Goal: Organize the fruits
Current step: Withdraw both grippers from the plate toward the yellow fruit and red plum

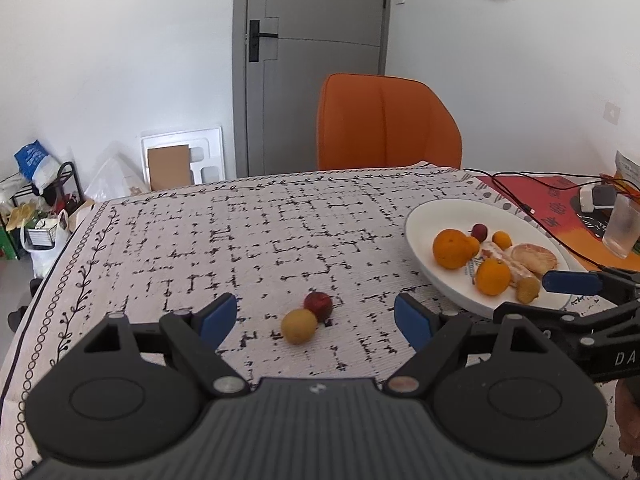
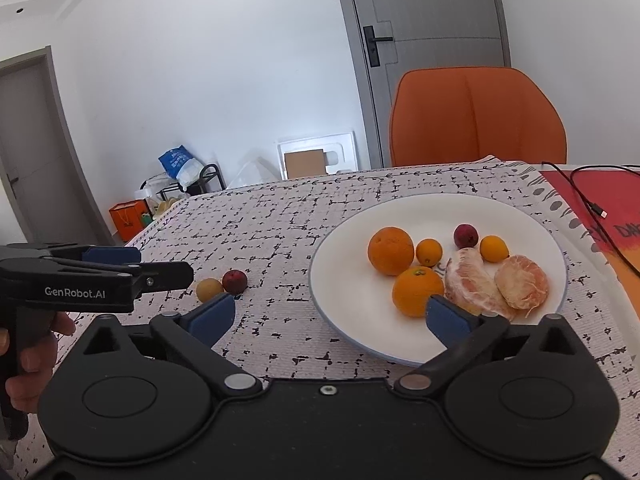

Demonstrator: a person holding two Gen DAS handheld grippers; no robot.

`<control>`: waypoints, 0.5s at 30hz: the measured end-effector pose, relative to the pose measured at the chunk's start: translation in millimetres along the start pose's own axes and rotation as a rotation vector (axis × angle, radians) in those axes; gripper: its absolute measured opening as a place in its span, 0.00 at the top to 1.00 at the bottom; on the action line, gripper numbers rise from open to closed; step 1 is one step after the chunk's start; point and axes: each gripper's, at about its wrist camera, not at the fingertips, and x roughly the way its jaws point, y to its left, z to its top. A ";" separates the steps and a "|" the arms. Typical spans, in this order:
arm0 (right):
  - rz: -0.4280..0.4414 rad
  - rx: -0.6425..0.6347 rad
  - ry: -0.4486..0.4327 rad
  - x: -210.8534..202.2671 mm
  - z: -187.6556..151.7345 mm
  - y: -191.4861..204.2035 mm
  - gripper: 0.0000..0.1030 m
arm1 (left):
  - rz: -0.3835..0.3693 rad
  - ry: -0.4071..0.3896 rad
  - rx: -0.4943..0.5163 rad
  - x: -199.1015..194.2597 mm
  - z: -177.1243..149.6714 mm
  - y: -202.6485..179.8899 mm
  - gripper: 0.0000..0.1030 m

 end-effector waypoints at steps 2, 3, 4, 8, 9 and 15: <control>-0.001 -0.004 0.004 2.0 0.5 2.2 0.00 | 0.004 0.003 -0.007 1.0 -1.9 4.2 0.18; -0.001 -0.008 0.005 2.7 0.8 3.4 0.00 | 0.007 0.006 -0.012 1.7 -2.5 6.2 0.18; -0.001 -0.011 0.005 3.3 1.2 4.7 0.00 | 0.008 0.009 -0.016 2.4 -3.2 8.0 0.18; -0.001 -0.019 0.008 5.8 1.8 8.7 0.00 | 0.007 0.011 -0.030 5.9 -5.6 15.3 0.18; -0.002 -0.021 0.011 6.6 1.9 9.7 0.00 | 0.001 0.012 -0.037 7.2 -6.1 17.3 0.18; -0.003 -0.037 0.019 11.2 3.8 14.7 0.00 | -0.007 0.027 -0.065 18.1 -8.2 24.3 0.19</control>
